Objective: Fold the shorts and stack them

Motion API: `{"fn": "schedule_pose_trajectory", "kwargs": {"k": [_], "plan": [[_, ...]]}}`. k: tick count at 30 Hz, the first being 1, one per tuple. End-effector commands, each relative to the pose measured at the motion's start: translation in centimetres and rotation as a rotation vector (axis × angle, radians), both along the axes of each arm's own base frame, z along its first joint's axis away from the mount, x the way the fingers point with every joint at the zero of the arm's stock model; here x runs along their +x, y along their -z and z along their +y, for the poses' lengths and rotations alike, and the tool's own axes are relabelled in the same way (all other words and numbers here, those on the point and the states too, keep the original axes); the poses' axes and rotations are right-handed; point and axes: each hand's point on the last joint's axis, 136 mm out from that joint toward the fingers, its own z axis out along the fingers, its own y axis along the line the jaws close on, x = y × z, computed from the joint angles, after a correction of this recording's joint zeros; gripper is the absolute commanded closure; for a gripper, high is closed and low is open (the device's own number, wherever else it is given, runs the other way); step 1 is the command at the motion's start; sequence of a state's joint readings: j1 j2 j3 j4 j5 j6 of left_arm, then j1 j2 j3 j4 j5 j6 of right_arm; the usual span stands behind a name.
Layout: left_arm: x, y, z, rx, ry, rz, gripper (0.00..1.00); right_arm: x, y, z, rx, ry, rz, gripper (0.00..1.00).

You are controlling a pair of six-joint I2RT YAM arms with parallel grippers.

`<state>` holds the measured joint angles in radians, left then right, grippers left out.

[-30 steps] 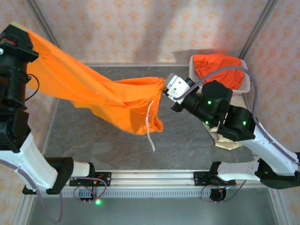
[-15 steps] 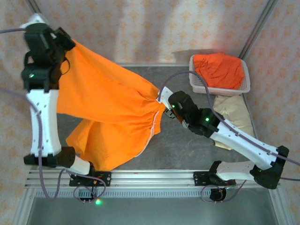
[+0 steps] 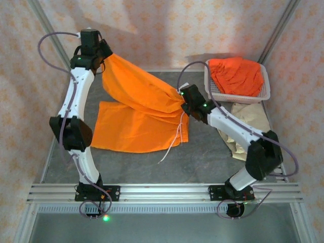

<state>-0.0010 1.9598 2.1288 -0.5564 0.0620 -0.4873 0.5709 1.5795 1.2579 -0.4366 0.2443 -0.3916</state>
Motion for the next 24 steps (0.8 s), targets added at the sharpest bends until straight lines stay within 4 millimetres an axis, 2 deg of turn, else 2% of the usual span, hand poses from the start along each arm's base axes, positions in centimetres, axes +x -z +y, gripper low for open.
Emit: {"fn": "schedule_pose_trajectory", "kwargs": {"k": [1, 5, 13, 15, 16, 17, 19, 20, 21, 24], "plan": [[2.1, -1.0, -0.3, 0.045, -0.007, -0.049, 1.0, 3.3, -1.1, 0.3, 0.096, 0.046, -0.039, 0.97], [4.1, 1.2, -0.7, 0.038, -0.006, -0.009, 1.0, 6.4, 0.6, -0.6, 0.117, 0.077, 0.0, 0.95], [7.4, 4.1, -0.5, 0.029, -0.035, -0.008, 1.0, 11.8, 4.7, -2.6, 0.115, 0.145, 0.086, 0.92], [8.2, 4.8, -0.3, 0.026, -0.05, -0.012, 1.0, 13.0, 5.2, -3.4, 0.113, 0.183, 0.094, 0.89], [8.7, 5.1, -0.3, 0.024, -0.057, -0.017, 0.96, 13.6, 5.2, -3.7, 0.12, 0.209, 0.094, 0.83], [9.1, 5.2, -0.2, 0.021, -0.062, -0.026, 0.91, 14.2, 4.9, -4.0, 0.135, 0.234, 0.09, 0.79], [9.9, 4.6, -0.2, 0.009, -0.065, -0.059, 0.7, 15.5, 3.5, -4.2, 0.2, 0.291, 0.073, 0.59], [10.0, 3.7, -0.3, 0.004, -0.062, -0.082, 0.58, 15.9, 2.5, -4.2, 0.235, 0.308, 0.063, 0.49], [10.0, 2.6, -0.4, -0.003, -0.058, -0.111, 0.47, 16.2, 1.1, -3.9, 0.274, 0.321, 0.047, 0.34], [8.6, -1.7, -0.2, -0.006, -0.068, -0.184, 0.14, 16.2, -3.7, -2.8, 0.416, 0.326, -0.011, 0.07]]}}
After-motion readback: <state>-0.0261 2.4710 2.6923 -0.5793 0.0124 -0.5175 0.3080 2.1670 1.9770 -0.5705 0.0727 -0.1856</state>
